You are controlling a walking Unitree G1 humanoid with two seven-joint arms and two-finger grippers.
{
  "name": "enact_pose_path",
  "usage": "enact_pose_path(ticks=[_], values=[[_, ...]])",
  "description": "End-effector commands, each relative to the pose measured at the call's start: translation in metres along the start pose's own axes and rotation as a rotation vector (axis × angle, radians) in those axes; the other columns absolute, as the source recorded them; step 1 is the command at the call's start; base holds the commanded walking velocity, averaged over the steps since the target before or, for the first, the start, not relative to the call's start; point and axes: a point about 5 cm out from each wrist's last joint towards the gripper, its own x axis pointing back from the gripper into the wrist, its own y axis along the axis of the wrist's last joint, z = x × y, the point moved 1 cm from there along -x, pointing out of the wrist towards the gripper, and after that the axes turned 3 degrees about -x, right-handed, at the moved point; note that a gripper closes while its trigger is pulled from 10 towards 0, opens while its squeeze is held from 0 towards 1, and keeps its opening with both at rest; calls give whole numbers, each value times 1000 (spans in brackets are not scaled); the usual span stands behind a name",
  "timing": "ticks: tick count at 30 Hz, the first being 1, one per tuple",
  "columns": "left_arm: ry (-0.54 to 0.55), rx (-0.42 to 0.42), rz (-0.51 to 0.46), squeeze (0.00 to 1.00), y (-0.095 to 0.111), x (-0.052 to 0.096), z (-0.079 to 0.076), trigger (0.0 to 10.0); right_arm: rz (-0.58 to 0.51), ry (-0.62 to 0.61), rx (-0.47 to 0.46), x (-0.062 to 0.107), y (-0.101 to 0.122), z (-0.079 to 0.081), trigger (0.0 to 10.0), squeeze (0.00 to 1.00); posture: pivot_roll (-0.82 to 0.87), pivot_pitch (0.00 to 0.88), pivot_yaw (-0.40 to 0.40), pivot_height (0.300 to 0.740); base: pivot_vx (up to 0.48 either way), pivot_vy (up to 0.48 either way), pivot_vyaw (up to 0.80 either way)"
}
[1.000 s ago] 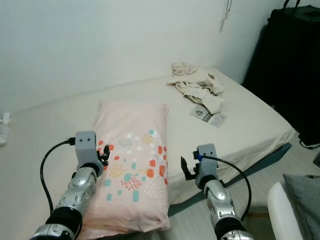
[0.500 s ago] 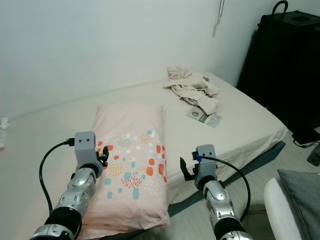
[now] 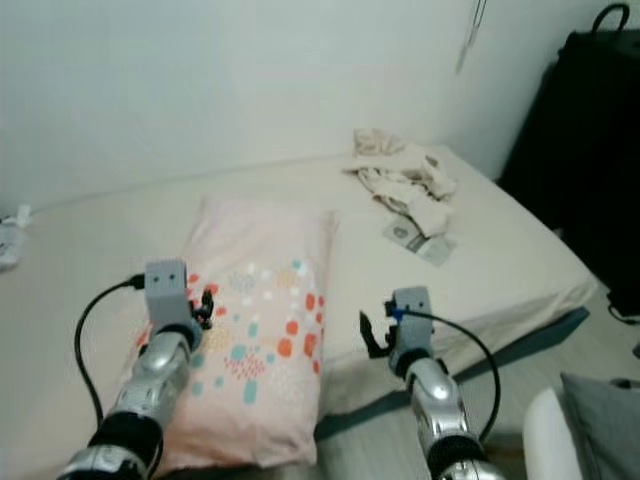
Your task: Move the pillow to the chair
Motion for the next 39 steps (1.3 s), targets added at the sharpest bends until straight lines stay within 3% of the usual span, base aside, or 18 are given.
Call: enact_pose_path(ticks=[1,10,39], values=[[13,-11,19,0,-4,1,5,10000,11,3,-2,1,-3,1,10000,0,-59,60,-3,740,0,0,0],[21,-24,33,0,-5,0,4,10000,22,13,44,0,-3,2,10000,0,-59,56,-4,740,0,0,126],[-11,-36,12,0,-1,-1,0,10000,14,20,44,-1,-1,4,10000,0,-56,46,0,740,0,0,800]])
